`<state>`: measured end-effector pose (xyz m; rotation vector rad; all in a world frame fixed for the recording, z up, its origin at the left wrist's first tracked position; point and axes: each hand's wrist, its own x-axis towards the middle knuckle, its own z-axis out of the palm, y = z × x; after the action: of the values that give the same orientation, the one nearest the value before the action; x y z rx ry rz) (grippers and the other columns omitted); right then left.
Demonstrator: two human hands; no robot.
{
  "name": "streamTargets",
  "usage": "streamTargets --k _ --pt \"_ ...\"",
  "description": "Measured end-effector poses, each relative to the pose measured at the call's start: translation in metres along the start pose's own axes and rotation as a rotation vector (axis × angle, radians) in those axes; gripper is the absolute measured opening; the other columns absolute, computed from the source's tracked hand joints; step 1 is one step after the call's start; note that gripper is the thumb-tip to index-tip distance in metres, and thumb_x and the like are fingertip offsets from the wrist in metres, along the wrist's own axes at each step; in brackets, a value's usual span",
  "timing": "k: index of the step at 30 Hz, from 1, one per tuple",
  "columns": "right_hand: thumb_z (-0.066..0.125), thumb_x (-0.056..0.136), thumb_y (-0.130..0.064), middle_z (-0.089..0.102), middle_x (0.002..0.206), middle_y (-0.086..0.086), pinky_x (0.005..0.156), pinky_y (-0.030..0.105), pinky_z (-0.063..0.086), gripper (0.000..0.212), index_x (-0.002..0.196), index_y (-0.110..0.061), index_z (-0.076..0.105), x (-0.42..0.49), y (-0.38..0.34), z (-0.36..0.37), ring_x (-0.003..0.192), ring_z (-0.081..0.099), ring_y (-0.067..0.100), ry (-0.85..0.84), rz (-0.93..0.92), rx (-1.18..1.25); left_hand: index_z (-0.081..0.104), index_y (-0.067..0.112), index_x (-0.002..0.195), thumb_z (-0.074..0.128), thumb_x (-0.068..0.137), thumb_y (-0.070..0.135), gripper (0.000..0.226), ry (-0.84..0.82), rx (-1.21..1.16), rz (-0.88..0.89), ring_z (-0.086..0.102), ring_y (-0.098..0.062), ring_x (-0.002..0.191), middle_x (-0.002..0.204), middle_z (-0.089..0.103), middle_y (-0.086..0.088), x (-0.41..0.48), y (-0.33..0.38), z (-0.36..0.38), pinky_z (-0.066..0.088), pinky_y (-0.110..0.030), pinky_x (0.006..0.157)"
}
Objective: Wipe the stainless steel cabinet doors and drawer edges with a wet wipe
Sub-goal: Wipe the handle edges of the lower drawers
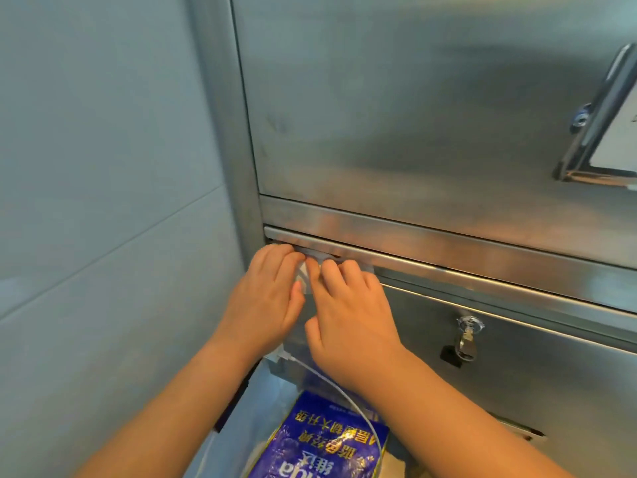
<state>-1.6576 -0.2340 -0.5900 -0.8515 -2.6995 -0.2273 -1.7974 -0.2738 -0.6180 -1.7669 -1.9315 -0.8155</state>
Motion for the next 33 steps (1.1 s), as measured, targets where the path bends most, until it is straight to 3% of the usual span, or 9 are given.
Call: streamTargets --k 5,13,18,22,26,33 --pt "0.045 0.084 -0.032 0.046 0.111 0.002 0.079 0.034 0.038 0.045 0.125 -0.012 0.046 0.008 -0.004 0.0 0.096 0.041 0.021 0.013 0.016 0.007 0.057 -0.001 0.105 0.039 0.085 0.017 0.033 0.044 0.006 -0.018 0.041 -0.022 0.106 0.107 0.056 -0.015 0.001 0.001 0.002 0.033 -0.03 0.096" --pt "0.041 0.086 -0.033 0.045 0.115 0.003 0.084 0.035 0.038 0.05 0.131 -0.013 0.039 -0.018 0.023 -0.01 0.1 0.04 0.022 -0.005 0.029 0.011 0.059 0.001 0.102 0.042 0.079 0.017 0.033 0.001 0.042 0.023 0.041 -0.026 0.103 0.105 0.056 -0.014 0.001 0.04 0.004 0.033 -0.033 0.097" --pt "0.042 0.08 -0.034 0.052 0.111 0.003 0.08 0.035 0.043 0.058 0.133 -0.011 0.045 -0.064 0.066 -0.028 0.095 0.047 0.023 -0.044 0.086 -0.071 0.058 0.001 0.102 0.046 0.075 0.014 0.032 0.017 0.032 0.135 0.042 -0.027 0.102 0.103 0.054 -0.012 0.004 0.098 0.019 0.026 -0.033 0.104" --pt "0.036 0.081 -0.034 0.051 0.117 0.002 0.089 0.036 0.04 0.059 0.136 -0.013 0.043 -0.109 0.108 -0.039 0.098 0.045 0.023 -0.081 0.141 -0.082 0.057 0.004 0.105 0.045 0.077 0.018 0.033 -0.039 -0.007 0.16 0.045 -0.027 0.103 0.106 0.055 -0.01 0.005 0.16 0.03 0.031 -0.034 0.103" --pt "0.04 0.075 -0.031 0.061 0.105 0.004 0.08 0.037 0.05 0.055 0.123 -0.009 0.059 -0.158 0.151 -0.056 0.086 0.053 0.024 -0.033 0.236 -0.075 0.062 0.005 0.106 0.043 0.08 0.021 0.036 -0.099 -0.025 0.2 0.047 -0.025 0.105 0.107 0.06 -0.009 0.009 0.226 0.038 0.034 -0.037 0.102" --pt "0.033 0.076 -0.034 0.064 0.105 0.003 0.083 0.037 0.054 0.055 0.117 -0.012 0.063 -0.231 0.217 -0.079 0.088 0.059 0.024 -0.035 0.363 -0.102 0.06 0.014 0.114 0.041 0.083 0.031 0.04 -0.216 -0.035 0.24 0.052 -0.025 0.109 0.116 0.058 -0.002 0.012 0.325 0.059 0.032 -0.033 0.103"
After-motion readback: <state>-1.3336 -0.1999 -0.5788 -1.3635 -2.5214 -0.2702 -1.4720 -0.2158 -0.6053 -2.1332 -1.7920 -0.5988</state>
